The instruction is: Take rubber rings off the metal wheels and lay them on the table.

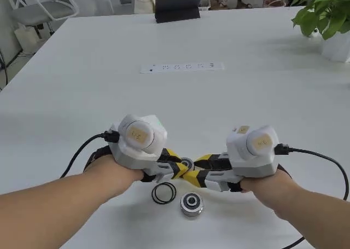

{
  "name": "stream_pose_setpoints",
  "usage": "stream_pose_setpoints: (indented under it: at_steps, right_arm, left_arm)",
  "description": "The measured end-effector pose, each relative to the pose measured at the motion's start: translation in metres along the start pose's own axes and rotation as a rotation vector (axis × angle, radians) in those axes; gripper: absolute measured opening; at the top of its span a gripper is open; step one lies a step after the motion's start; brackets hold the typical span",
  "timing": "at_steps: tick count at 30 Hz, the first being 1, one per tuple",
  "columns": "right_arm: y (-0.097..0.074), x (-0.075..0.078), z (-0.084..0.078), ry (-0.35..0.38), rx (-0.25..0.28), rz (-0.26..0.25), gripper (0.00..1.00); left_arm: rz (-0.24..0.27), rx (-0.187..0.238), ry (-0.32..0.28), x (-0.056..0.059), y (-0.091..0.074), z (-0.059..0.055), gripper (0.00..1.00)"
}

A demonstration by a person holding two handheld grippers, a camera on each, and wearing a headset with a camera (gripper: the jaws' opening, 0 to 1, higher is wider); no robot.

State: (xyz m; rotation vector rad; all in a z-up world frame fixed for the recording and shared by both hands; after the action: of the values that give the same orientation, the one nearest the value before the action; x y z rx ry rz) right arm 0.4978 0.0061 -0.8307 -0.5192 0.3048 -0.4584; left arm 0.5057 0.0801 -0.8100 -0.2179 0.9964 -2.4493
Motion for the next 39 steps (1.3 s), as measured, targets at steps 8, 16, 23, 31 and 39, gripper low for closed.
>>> stream_pose_setpoints:
  at_steps: [8, 16, 23, 31, 39]
  right_arm:
    - [-0.003, -0.002, -0.002, -0.020, -0.001, -0.019, 0.17]
    - [-0.006, -0.002, -0.004, -0.026, -0.006, -0.028, 0.09]
    - [-0.009, 0.001, -0.006, -0.035, -0.007, -0.050, 0.00]
    - [-0.010, 0.003, -0.007, 0.062, 0.012, -0.040, 0.00]
    - [-0.013, 0.007, -0.007, 0.245, 0.061, -0.036, 0.00]
  left_arm:
    - [0.004, 0.001, -0.005, 0.000, 0.000, 0.000, 0.07]
    - [0.006, 0.000, -0.011, 0.001, 0.000, 0.000, 0.07]
    - [0.008, 0.000, -0.010, 0.001, 0.000, 0.000, 0.07]
    - [0.008, 0.001, -0.008, 0.001, 0.000, 0.000, 0.07]
    - [0.009, 0.000, -0.005, 0.001, 0.000, 0.000, 0.07]
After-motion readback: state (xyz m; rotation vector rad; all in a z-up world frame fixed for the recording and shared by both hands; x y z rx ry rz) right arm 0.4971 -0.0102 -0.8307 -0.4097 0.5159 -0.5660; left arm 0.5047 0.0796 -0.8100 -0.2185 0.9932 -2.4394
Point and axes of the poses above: the centre of the closed fingertips' face, and the gripper's own axes: y roughly forward along the fingers, x roughly to its right, z roughly out of its top, the point moved 5 cm from there along -y, roughly backward along the fingers, and after that the axes turned 3 degrees about -x, right-handed, at the moved point
